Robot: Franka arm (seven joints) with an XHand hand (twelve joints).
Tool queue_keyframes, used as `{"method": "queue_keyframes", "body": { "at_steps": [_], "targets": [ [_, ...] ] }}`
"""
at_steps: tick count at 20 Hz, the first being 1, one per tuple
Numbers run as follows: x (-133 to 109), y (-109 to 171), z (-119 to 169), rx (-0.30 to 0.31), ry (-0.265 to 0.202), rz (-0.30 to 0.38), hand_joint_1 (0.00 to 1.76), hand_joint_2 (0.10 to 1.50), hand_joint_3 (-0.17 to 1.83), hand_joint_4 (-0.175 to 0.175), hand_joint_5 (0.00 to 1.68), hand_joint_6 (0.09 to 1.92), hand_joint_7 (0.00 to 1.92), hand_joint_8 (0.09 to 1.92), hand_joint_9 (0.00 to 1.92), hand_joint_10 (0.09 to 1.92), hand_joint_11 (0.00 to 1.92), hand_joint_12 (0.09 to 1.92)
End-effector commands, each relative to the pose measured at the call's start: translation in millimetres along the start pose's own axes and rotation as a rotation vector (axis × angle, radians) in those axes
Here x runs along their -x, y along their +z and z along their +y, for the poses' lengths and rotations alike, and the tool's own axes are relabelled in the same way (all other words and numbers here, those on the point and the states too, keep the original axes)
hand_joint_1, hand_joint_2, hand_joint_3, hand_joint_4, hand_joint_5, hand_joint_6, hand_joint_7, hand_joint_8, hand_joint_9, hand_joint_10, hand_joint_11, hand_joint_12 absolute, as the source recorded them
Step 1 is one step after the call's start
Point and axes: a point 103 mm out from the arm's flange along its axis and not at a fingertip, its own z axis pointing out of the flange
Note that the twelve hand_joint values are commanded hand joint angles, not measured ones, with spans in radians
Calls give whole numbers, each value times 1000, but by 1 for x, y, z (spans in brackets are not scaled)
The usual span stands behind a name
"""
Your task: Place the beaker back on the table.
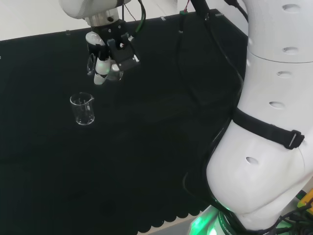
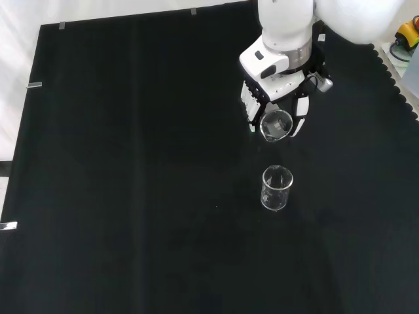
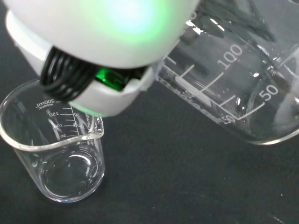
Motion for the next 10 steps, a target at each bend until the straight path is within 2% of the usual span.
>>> {"method": "queue_keyframes", "body": {
  "at_steps": [1, 10],
  "targets": [
    [14, 4, -3, 33, 23, 81, 1435, 601, 631, -175, 1387, 405, 1510, 362, 1409, 309, 1274, 794],
    [28, 14, -8, 115, 62, 190, 1435, 602, 630, -175, 1387, 405, 1506, 361, 1412, 313, 1272, 792]
  ]
}}
